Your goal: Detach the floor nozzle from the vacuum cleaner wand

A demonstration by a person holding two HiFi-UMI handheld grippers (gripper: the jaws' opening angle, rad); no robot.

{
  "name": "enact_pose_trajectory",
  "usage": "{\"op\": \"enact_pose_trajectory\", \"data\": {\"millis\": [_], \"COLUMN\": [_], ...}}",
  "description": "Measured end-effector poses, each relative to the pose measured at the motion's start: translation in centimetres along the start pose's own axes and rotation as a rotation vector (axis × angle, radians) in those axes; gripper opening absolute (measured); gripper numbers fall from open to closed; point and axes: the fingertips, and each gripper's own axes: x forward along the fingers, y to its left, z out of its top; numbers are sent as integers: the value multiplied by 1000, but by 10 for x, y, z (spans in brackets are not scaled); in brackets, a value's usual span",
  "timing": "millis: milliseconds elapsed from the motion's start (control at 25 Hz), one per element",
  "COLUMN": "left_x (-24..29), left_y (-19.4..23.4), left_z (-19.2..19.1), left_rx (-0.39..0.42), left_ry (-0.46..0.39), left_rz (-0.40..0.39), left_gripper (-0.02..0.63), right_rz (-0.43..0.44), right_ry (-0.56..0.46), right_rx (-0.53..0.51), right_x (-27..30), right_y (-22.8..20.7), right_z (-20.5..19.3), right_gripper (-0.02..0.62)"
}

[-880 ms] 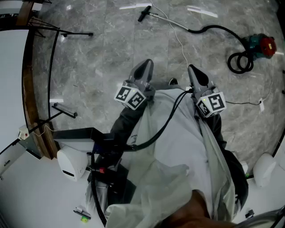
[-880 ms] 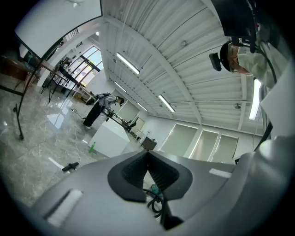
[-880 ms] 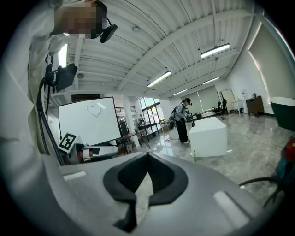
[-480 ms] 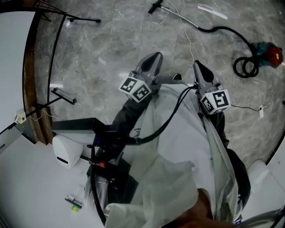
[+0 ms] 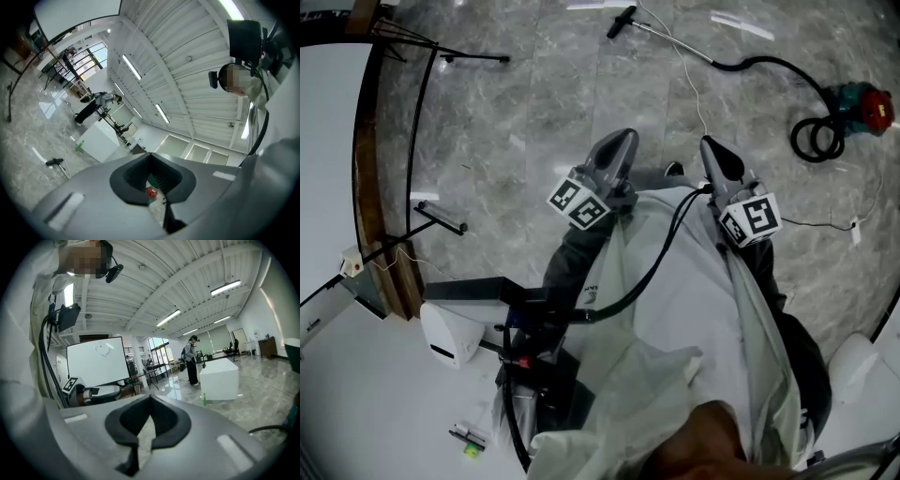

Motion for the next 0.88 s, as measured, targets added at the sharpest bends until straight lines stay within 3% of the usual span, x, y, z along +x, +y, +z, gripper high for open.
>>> {"op": "enact_pose_trajectory", "data": {"millis": [240,360,560,760,880], "left_x": [-7,-5,-2,9,29], "left_y": [-5,-11,-30,-22,-3], "left_z": [-1,-8,-14,-8,-3], "left_rx": [-76,-58,8,-16,-46], "left_ry": [-63,-63,-44,-56,-49], "left_rz": [0,19,-5,-29,-43], "left_gripper": [5,5,3,5,5], "right_rz": [45,51,67,53,44], "right_ry": [17,35,111,125,168], "right_rx": [-46,-71,-203,-179,-233], "right_x": [-7,-10,-8,3,17], "right_y": [4,-7,-12,-29,-39], "right_z": [-1,-7,-19,-22,-26], "right_gripper": [-2,-2,-2,-2,-2]}}
